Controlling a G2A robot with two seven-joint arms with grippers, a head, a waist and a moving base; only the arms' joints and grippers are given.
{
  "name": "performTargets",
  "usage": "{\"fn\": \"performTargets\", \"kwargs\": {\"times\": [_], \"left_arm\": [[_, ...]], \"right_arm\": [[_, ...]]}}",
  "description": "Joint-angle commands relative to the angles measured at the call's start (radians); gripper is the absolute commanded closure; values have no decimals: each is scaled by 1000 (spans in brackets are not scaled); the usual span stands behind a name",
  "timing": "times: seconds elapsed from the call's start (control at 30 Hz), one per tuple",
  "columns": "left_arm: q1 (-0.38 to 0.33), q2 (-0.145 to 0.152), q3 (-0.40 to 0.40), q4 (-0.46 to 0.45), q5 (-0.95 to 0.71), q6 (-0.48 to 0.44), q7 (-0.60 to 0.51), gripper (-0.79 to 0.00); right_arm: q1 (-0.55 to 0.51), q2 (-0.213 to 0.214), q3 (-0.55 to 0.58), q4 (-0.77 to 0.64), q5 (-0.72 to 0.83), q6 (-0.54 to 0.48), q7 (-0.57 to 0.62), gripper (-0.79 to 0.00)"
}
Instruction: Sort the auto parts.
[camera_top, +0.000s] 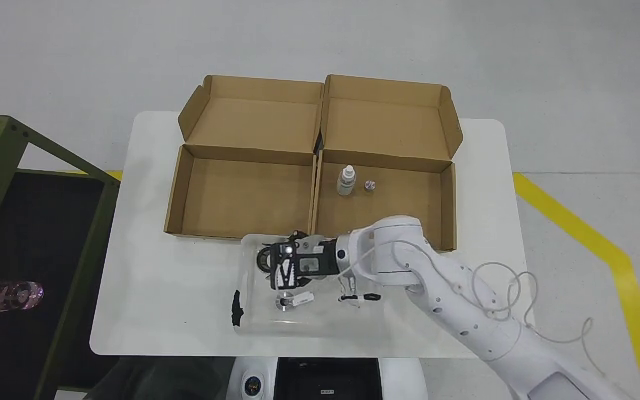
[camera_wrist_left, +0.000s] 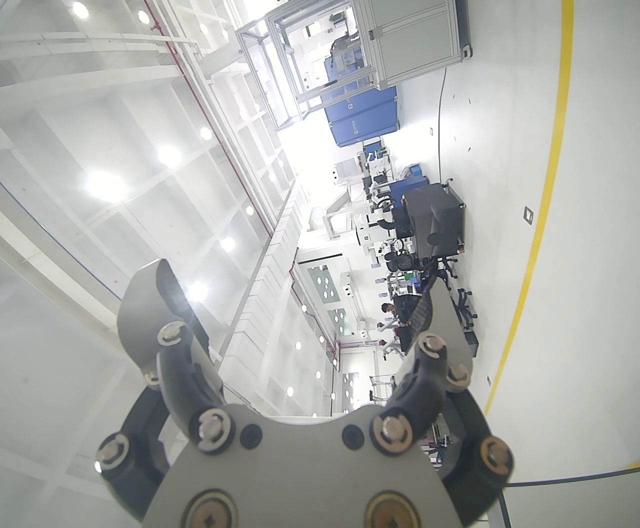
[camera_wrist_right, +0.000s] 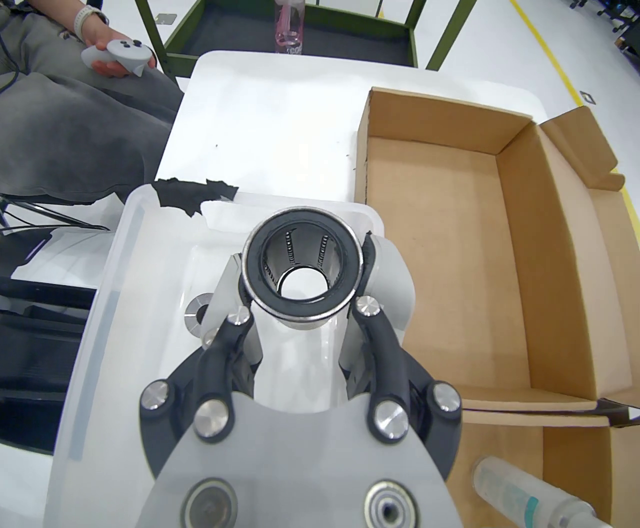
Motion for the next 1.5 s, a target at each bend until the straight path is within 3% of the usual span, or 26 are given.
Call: {"fn": "performTargets", "kwargs": {"times": [0.0, 0.4, 1.47], "left_arm": [[0, 0, 0, 0, 0, 0, 0, -785], [0, 0, 0, 0, 0, 0, 0, -785], [0, 0, 0, 0, 0, 0, 0, -785]], "right_arm": [[7, -1, 8, -3, 6, 5, -5, 0], [76, -20, 24, 39, 67, 45, -35, 0], [296, -136, -79, 417, 68, 243, -100, 0]]}}
